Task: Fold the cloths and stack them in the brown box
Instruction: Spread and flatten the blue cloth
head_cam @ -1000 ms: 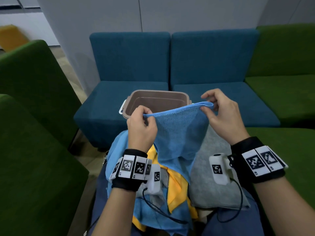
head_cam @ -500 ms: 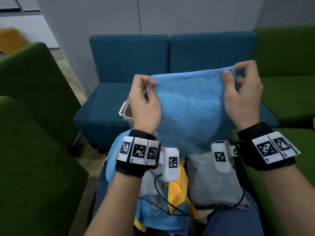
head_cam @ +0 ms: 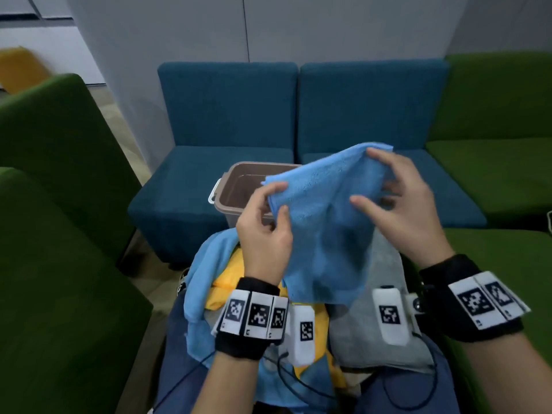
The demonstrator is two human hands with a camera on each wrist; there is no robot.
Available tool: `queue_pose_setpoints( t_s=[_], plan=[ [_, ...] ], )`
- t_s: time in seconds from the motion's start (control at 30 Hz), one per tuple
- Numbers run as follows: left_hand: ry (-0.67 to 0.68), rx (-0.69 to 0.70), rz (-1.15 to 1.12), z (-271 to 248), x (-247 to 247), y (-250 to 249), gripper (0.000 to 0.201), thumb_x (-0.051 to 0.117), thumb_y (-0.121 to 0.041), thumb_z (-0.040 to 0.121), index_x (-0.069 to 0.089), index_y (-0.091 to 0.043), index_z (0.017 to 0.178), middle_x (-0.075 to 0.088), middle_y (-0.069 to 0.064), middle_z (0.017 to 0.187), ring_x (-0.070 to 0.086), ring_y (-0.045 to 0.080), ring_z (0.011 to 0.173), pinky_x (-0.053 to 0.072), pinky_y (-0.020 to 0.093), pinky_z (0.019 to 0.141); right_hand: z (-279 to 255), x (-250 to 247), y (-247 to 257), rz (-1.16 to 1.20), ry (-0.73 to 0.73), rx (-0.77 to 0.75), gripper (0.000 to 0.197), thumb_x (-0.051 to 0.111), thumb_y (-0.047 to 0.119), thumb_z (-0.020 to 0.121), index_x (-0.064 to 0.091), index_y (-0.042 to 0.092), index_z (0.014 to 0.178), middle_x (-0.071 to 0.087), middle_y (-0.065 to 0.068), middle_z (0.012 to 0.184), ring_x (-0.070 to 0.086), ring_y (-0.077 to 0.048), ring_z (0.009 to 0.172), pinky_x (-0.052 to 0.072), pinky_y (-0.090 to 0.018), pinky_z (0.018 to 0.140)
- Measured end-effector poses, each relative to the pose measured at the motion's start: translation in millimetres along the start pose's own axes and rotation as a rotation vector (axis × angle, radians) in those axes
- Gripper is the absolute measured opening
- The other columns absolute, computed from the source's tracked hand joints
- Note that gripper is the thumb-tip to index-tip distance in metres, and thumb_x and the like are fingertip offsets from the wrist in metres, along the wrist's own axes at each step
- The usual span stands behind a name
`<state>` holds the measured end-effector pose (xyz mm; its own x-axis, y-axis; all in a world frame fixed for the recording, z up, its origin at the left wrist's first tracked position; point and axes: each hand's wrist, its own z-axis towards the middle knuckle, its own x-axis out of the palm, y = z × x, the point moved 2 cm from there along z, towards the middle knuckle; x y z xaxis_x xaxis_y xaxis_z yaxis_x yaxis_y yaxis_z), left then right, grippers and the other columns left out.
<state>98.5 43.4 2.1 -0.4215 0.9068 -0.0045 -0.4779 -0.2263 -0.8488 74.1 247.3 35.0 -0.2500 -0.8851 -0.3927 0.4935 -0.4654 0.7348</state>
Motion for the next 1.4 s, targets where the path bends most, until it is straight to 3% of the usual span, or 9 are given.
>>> queue_pose_setpoints(
  t_s=[0.17,0.33,0.43,0.67,0.83,0.93,1.07,1.2,1.4],
  plan=[
    [0.003,0.034,0.054,1,-1,-3,0.029,0.053,0.008,0.088,0.067,-0.011,0.106,0.063,0.004,0.100,0.053,-0.001,0.070,0.039,0.010,0.062,-3,-7,-4,-0.073,-0.081,-0.066,0.051,0.060,-0.005,0.086,0.059,0.025,0.127,0.063,0.015,0.118,0.058,-0.007,0.081,0.049,-0.022,0.070],
    [0.174,0.128,0.168,7,7,-16,0.064,0.061,0.006,0.078,0.047,-0.009,0.139,0.043,0.013,0.138,0.041,0.021,0.133,0.038,0.041,0.109,-2,-7,-6,-0.074,-0.105,-0.140,0.028,0.050,-0.012,0.085,0.064,0.013,0.084,0.061,0.006,0.087,0.058,-0.013,0.081,0.041,-0.026,0.070],
    [0.194,0.168,0.256,5,6,-16,0.073,0.057,0.016,0.075,0.041,-0.006,0.143,0.039,0.012,0.144,0.033,0.018,0.138,0.022,0.020,0.116,-2,-7,-6,-0.069,-0.136,-0.126,0.028,0.050,-0.010,0.087,0.065,0.013,0.084,0.062,0.002,0.089,0.061,-0.019,0.084,0.045,-0.031,0.068],
    [0.161,0.217,0.305,15,6,-19,0.076,0.058,0.015,0.076,0.037,-0.005,0.146,0.035,0.002,0.142,0.034,0.021,0.138,0.019,0.011,0.112,-2,7,-1,-0.110,0.034,-0.156,0.061,0.072,0.001,0.079,0.053,0.025,0.132,0.052,0.002,0.130,0.049,-0.013,0.125,0.038,-0.026,0.107],
    [0.210,0.227,0.274,19,2,-11,0.078,0.054,0.009,0.074,0.035,-0.009,0.148,0.035,0.005,0.148,0.050,0.023,0.124,0.046,0.032,0.100,-2,15,-10,-0.232,0.095,-0.078,0.058,0.052,-0.008,0.079,0.068,0.034,0.116,0.068,0.016,0.108,0.053,-0.021,0.089,0.035,-0.007,0.087],
    [0.207,0.205,0.226,22,-2,-16,0.088,0.050,0.008,0.066,0.032,-0.012,0.150,0.033,-0.001,0.148,0.058,0.014,0.092,0.044,0.012,0.063,4,9,5,-0.180,0.073,-0.081,0.068,0.051,-0.008,0.081,0.055,0.033,0.136,0.061,0.016,0.125,0.049,-0.018,0.096,0.035,-0.010,0.094],
    [0.182,0.235,0.179,29,1,-23,0.089,0.048,0.014,0.064,0.031,-0.005,0.149,0.030,0.001,0.148,0.033,-0.015,0.126,0.042,0.005,0.076,11,5,22,-0.117,0.051,-0.162,0.073,0.053,-0.010,0.084,0.041,0.022,0.148,0.046,0.007,0.147,0.042,-0.008,0.133,0.027,-0.022,0.116],
    [0.216,0.174,0.119,32,10,-22,0.082,0.046,0.007,0.066,0.041,-0.013,0.146,0.041,0.003,0.142,0.053,0.012,0.117,0.046,0.018,0.073,11,-1,18,-0.189,0.012,-0.164,0.076,0.045,-0.015,0.084,0.038,0.023,0.149,0.042,0.018,0.144,0.050,0.009,0.119,0.028,-0.027,0.115],
    [0.183,0.084,0.011,29,20,-24,0.061,0.045,0.001,0.072,0.055,-0.011,0.130,0.047,0.002,0.141,0.059,0.003,0.107,0.046,0.018,0.069,7,-26,16,-0.370,-0.087,-0.147,0.068,0.042,-0.003,0.091,0.039,0.033,0.148,0.057,-0.007,0.137,0.055,-0.027,0.125,0.049,-0.045,0.096]
  ],
)
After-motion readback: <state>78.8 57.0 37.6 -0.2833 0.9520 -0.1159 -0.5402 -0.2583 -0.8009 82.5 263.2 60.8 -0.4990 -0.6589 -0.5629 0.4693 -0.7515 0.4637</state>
